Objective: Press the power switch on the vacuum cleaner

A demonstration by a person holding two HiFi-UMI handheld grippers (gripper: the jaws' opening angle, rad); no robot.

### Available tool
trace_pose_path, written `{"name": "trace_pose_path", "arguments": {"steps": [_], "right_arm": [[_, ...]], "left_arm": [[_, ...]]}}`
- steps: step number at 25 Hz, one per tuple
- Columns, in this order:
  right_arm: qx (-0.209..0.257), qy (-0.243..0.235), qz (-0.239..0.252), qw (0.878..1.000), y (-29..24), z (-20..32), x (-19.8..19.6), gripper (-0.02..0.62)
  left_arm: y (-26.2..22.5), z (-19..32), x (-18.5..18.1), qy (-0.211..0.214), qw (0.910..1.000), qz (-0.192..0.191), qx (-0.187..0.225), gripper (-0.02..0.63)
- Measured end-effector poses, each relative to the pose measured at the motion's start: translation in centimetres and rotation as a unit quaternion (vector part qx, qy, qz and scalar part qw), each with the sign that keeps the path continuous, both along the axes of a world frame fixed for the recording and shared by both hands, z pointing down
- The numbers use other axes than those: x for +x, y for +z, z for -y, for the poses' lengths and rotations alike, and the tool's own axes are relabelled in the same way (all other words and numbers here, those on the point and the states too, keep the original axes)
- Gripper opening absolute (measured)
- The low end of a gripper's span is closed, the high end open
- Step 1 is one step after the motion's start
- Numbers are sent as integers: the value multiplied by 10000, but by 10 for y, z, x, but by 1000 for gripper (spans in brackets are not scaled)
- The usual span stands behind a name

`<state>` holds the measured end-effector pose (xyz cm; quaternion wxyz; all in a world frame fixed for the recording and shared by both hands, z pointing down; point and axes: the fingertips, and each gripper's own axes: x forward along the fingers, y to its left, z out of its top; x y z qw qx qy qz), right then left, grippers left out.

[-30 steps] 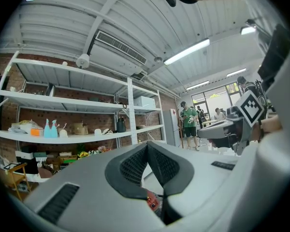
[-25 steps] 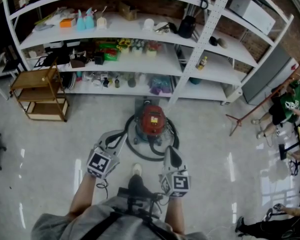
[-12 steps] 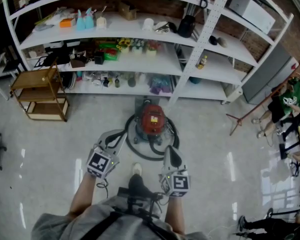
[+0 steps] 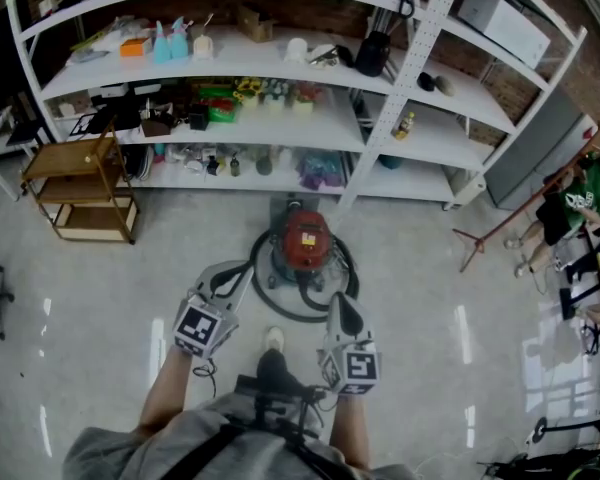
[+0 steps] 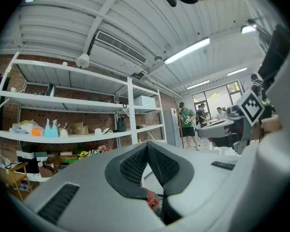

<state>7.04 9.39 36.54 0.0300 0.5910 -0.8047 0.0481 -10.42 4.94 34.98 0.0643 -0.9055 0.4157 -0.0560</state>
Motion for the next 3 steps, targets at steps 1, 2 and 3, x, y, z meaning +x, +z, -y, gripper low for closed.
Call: {"name": "trace_pose_path", "arguments": {"steps": [1, 2, 3], "right_arm": [[10, 11, 18, 10000, -2, 0, 0, 8], [20, 18, 35, 10000, -4, -1, 1, 8], [29, 24, 51, 10000, -6, -1, 1, 8]], "left_arm": [[1, -1, 1, -1, 10000, 0, -3, 8], [1, -1, 2, -1, 10000, 0, -6, 8], [2, -2, 3, 0, 10000, -1, -8, 8]]}}
